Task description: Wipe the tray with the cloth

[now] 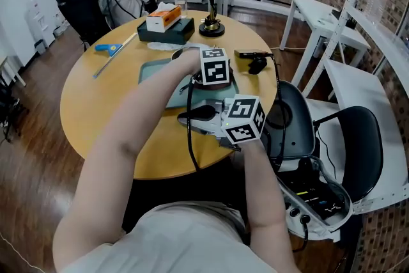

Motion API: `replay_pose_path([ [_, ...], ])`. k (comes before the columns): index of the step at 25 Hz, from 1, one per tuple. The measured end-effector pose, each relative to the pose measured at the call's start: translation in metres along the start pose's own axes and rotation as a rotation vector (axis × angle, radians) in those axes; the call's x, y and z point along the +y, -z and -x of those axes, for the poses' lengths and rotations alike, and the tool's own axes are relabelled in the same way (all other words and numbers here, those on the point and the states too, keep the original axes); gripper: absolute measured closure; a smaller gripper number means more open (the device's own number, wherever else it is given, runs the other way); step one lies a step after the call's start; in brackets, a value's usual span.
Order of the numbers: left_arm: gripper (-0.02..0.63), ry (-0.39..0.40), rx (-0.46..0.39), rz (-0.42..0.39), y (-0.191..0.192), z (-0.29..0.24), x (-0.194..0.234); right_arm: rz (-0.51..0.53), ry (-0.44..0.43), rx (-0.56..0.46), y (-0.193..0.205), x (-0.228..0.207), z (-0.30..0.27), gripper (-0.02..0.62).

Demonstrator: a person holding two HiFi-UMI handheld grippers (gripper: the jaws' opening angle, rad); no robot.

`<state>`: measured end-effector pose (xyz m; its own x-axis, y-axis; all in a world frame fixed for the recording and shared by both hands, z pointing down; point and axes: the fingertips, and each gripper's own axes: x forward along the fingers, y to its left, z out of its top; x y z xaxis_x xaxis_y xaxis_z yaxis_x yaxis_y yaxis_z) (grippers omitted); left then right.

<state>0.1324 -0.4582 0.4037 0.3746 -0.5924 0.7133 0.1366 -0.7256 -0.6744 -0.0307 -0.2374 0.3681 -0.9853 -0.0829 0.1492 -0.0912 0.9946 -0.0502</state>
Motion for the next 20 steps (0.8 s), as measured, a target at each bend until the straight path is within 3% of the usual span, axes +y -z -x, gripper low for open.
replay_pose_path([
  [7,0.546,-0.003,0.020,0.045,0.023,0.000,0.004,0.000,-0.001,-0.001,0.001,-0.001,0.001,0.594],
  [20,0.546,-0.025,0.132,0.145,0.130,0.031,0.001,-0.003,-0.006,-0.004,0.001,-0.002,0.003,0.594],
])
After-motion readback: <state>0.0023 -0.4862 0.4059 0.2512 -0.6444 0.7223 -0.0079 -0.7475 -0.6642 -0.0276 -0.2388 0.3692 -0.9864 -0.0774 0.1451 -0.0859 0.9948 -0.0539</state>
